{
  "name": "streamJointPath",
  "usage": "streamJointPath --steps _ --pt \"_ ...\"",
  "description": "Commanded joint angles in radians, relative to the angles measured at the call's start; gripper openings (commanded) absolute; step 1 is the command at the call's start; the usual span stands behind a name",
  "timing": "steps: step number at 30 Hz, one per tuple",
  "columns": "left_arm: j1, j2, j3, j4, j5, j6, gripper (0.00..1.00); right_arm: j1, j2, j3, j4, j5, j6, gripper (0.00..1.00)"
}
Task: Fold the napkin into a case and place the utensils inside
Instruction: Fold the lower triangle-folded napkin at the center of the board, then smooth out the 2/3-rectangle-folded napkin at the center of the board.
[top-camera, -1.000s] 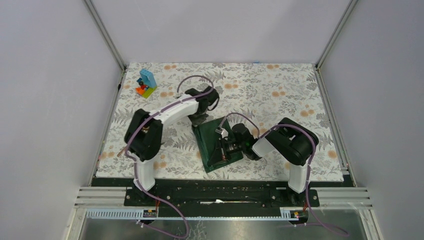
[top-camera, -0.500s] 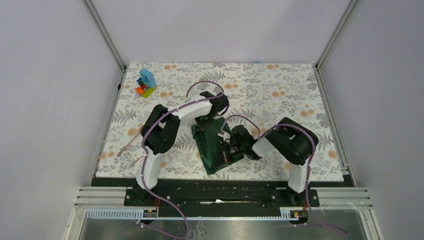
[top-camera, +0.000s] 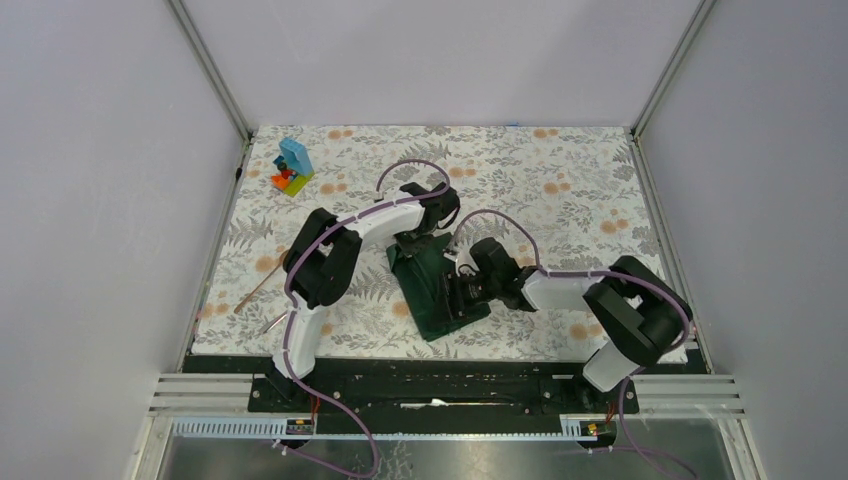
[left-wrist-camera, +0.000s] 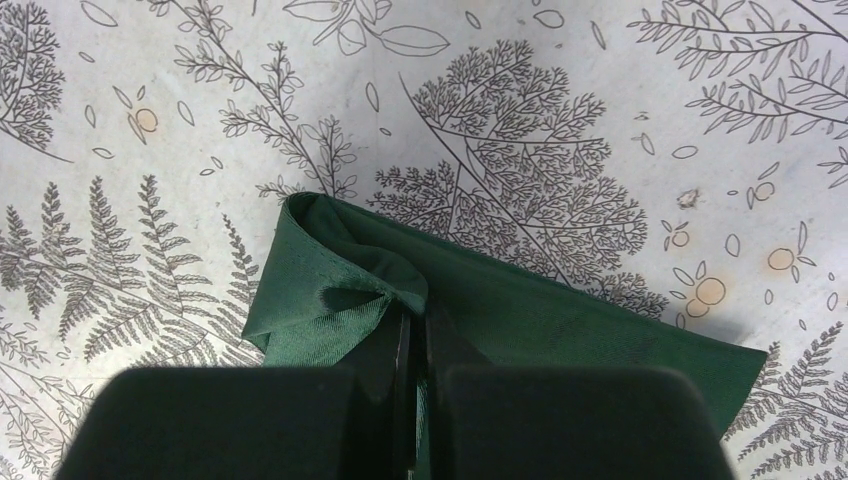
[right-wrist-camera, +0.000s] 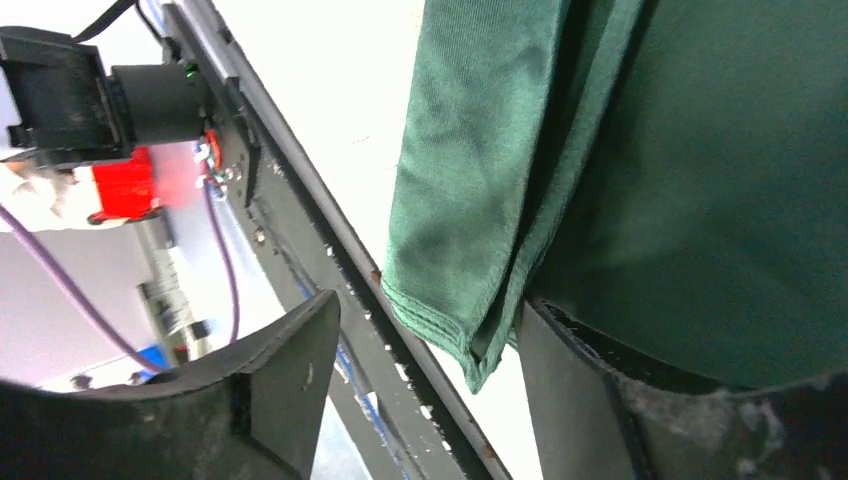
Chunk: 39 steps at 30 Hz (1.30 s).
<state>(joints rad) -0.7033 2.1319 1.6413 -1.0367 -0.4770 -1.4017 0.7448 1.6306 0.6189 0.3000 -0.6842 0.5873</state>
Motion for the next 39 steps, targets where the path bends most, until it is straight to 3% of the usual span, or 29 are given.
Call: streamJointPath --steps 1,3,8,15,23,25,28,31,33,36,39 --pt "0.004 -0.01 -0.004 0.037 -0.007 0.019 0.0 -0.007 -0.094 0.056 -0.164 0.206 -0.132 0.75" --pt "0.004 -0.014 -0.007 0.037 -0.006 0.022 0.0 -0.007 -0.092 0.086 -0.185 0.245 -0.147 0.8" --pt "0.003 -0.018 -0.012 0.05 0.009 0.036 0.0 -0.007 -0.012 0.114 -0.106 0.256 -0.115 0.79" --pt "0.004 -0.04 -0.029 0.064 0.02 0.04 0.01 -0.007 0.068 0.138 0.052 0.284 -0.119 0.57" --pt "0.019 -0.081 -0.064 0.11 0.073 0.084 0.05 -0.006 0.119 0.127 0.079 0.36 -0.119 0.41" --pt "0.021 -0.099 -0.082 0.13 0.102 0.096 0.09 -0.007 0.124 0.113 0.102 0.386 -0.109 0.29" --pt "0.029 -0.152 -0.11 0.168 0.151 0.127 0.24 -0.007 0.13 0.103 0.106 0.434 -0.096 0.12" --pt "0.03 -0.248 -0.141 0.212 0.177 0.178 0.68 -0.007 0.123 0.096 0.11 0.459 -0.093 0.04" --pt "0.038 -0.333 -0.174 0.252 0.212 0.217 0.83 -0.007 0.124 0.097 0.109 0.46 -0.092 0.0" --pt "0.064 -0.472 -0.243 0.362 0.308 0.312 0.92 -0.007 0.123 0.094 0.111 0.461 -0.084 0.0" --pt "0.122 -0.596 -0.332 0.39 0.385 0.439 0.94 -0.007 0.116 0.088 0.114 0.454 -0.072 0.0"
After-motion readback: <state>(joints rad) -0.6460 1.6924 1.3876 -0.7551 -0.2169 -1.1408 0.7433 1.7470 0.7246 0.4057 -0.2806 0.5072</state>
